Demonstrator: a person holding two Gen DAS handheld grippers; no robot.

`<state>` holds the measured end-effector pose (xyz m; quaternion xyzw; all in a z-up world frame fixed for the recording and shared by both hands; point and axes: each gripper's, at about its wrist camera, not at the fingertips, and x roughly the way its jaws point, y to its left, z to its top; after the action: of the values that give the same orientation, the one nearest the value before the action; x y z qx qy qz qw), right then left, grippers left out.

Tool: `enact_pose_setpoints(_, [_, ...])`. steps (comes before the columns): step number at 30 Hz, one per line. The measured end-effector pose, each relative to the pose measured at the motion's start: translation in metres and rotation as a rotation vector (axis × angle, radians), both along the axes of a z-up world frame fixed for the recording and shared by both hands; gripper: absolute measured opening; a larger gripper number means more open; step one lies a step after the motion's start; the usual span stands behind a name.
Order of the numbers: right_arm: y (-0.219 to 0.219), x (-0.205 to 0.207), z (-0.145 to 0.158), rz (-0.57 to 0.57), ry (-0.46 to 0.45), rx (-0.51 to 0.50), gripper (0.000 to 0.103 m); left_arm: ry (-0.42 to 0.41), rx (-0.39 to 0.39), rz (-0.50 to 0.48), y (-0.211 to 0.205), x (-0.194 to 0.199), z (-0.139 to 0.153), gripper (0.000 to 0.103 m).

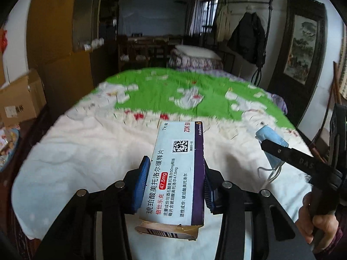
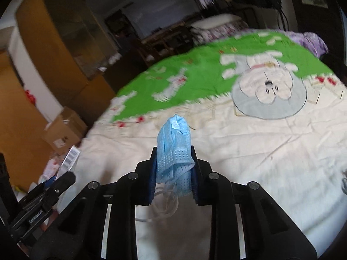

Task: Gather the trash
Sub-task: 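Carry box and mask to the red wastebasket and open the right tool to drop the mask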

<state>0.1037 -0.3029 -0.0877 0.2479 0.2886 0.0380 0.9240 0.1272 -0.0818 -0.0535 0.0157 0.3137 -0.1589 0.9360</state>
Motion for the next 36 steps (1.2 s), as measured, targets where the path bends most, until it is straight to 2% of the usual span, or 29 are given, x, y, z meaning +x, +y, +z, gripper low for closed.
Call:
enact_pose_setpoints(10, [0.038, -0.097, 0.074, 0.095, -0.229, -0.004, 0.027, -0.166, -0.013, 0.017, 0.019, -0.094, 0.06, 0.045])
enact_pose_setpoints(16, [0.073, -0.163, 0.111, 0.2, -0.363, -0.003, 0.028, -0.293, -0.013, 0.048, 0.048, -0.175, 0.088, 0.045])
enact_pose_setpoints(20, [0.102, -0.209, 0.133, 0.284, -0.448, -0.002, 0.028, -0.372, -0.006, 0.1, 0.079, -0.232, 0.103, 0.045])
enact_pose_setpoints(25, [0.146, -0.234, 0.146, 0.406, -0.479, -0.023, 0.028, -0.453, 0.042, 0.191, 0.118, -0.281, 0.109, 0.045])
enact_pose_setpoints(28, [0.17, -0.231, 0.145, 0.446, -0.458, -0.049, 0.028, -0.399, 0.072, 0.209, 0.137, -0.286, 0.093, 0.045])
enact_pose_setpoints(31, [0.185, -0.223, 0.132, 0.482, -0.398, -0.067, 0.028, -0.241, -0.019, 0.212, 0.175, -0.268, 0.06, 0.045])
enact_pose_setpoints(36, [0.204, -0.205, 0.109, 0.5, -0.33, -0.089, 0.028, -0.119, -0.084, 0.325, 0.237, -0.252, 0.027, 0.045])
